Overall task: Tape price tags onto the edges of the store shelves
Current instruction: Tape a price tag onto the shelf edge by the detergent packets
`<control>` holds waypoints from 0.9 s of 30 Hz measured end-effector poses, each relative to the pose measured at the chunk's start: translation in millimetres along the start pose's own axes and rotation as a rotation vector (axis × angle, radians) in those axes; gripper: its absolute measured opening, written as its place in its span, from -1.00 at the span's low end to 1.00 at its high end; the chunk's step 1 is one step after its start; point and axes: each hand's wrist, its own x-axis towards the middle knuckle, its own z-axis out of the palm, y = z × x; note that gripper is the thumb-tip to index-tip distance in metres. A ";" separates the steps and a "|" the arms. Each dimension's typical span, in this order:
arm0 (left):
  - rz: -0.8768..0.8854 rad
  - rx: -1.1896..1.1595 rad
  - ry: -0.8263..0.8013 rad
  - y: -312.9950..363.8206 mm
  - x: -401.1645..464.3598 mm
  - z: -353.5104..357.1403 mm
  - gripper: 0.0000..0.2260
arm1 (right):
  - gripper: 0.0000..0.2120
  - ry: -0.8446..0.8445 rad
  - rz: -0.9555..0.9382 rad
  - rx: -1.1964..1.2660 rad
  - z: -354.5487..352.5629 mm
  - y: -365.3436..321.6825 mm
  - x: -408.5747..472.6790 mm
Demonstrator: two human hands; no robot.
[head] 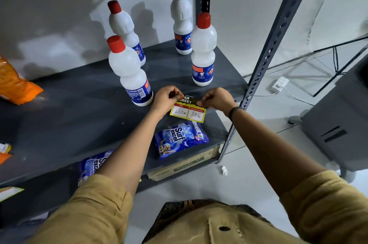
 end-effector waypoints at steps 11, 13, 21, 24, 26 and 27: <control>0.208 0.159 0.232 -12.8 -92.4 23.4 -0.92 | -0.78 -0.020 -0.370 -0.223 6.0 27.9 -26.6; 0.197 0.207 0.264 -20.5 -102.4 31.4 -0.93 | -0.80 0.046 -0.433 -0.318 13.0 35.2 -29.2; 0.046 0.337 0.345 -29.1 -105.0 45.3 -0.90 | -0.88 0.238 -0.512 -0.526 31.8 38.7 -33.4; 0.005 0.357 0.365 -29.5 -104.0 48.4 -0.89 | -0.90 0.262 -0.499 -0.519 33.5 37.9 -33.3; 0.000 0.360 0.378 -29.0 -103.8 49.0 -0.89 | -0.88 0.263 -0.503 -0.499 32.6 37.7 -32.8; 0.004 0.359 0.384 -28.5 -103.9 48.8 -0.88 | -0.87 0.262 -0.507 -0.483 31.9 38.0 -32.7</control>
